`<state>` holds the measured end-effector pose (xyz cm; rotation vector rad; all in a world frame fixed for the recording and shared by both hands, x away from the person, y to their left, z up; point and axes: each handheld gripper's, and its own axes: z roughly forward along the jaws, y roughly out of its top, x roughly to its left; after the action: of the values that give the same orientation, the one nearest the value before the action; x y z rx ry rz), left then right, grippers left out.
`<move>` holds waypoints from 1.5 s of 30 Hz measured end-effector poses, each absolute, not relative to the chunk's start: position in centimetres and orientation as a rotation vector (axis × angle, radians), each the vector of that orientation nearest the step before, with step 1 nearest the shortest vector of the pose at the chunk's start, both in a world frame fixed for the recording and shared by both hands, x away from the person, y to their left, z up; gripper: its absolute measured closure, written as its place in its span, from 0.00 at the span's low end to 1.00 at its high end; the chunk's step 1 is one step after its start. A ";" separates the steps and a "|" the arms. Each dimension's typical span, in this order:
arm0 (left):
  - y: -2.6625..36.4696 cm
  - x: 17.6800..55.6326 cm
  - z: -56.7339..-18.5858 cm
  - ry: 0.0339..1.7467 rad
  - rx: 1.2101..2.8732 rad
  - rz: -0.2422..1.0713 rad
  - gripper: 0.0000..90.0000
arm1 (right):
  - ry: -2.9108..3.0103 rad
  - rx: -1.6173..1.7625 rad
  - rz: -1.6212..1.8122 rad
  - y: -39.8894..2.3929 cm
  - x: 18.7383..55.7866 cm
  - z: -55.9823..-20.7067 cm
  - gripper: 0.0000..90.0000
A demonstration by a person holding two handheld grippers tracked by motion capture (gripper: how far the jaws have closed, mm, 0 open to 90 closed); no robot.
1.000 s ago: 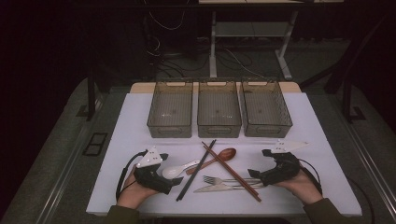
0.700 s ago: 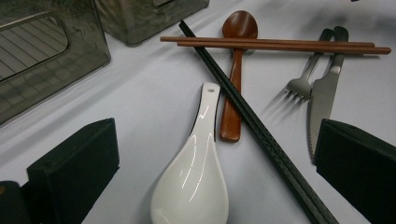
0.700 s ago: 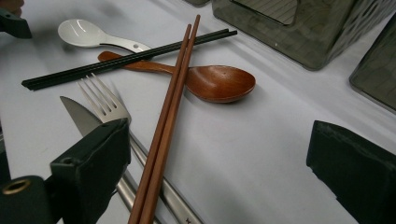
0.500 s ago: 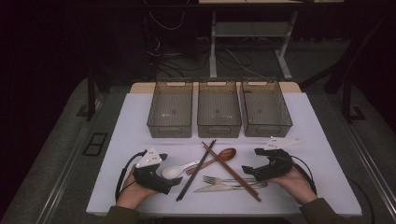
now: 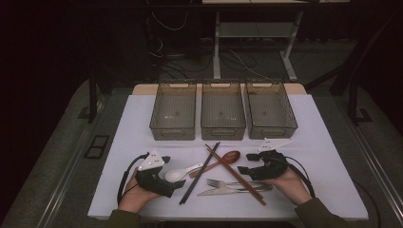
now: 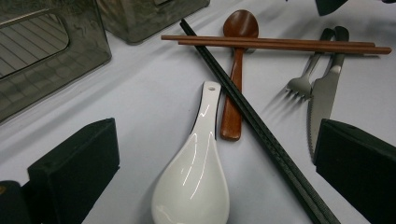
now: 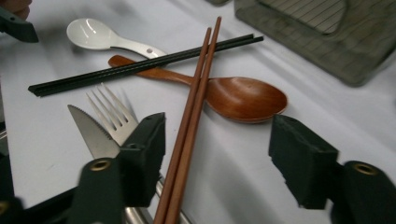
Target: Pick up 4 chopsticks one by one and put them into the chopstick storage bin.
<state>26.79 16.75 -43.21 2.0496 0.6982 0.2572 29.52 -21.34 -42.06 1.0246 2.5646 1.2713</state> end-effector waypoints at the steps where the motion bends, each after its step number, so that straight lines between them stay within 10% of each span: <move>1: 16.7 26.8 -43.2 0.698 2.050 0.257 0.00 | 2.565 1.025 1.271 -21.3 29.5 -42.1 0.42; 16: 16.9 26.8 -43.3 0.694 2.058 0.259 0.00 | 2.684 0.974 1.202 -20.1 29.0 -42.9 0.80; 45: 16.7 26.8 -43.4 0.690 2.073 0.258 0.00 | 2.711 1.014 1.103 -19.8 29.2 -44.0 0.85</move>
<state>26.78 16.69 -43.42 2.0734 0.6899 0.2578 29.15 -19.75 -43.99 1.0142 2.7113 1.1029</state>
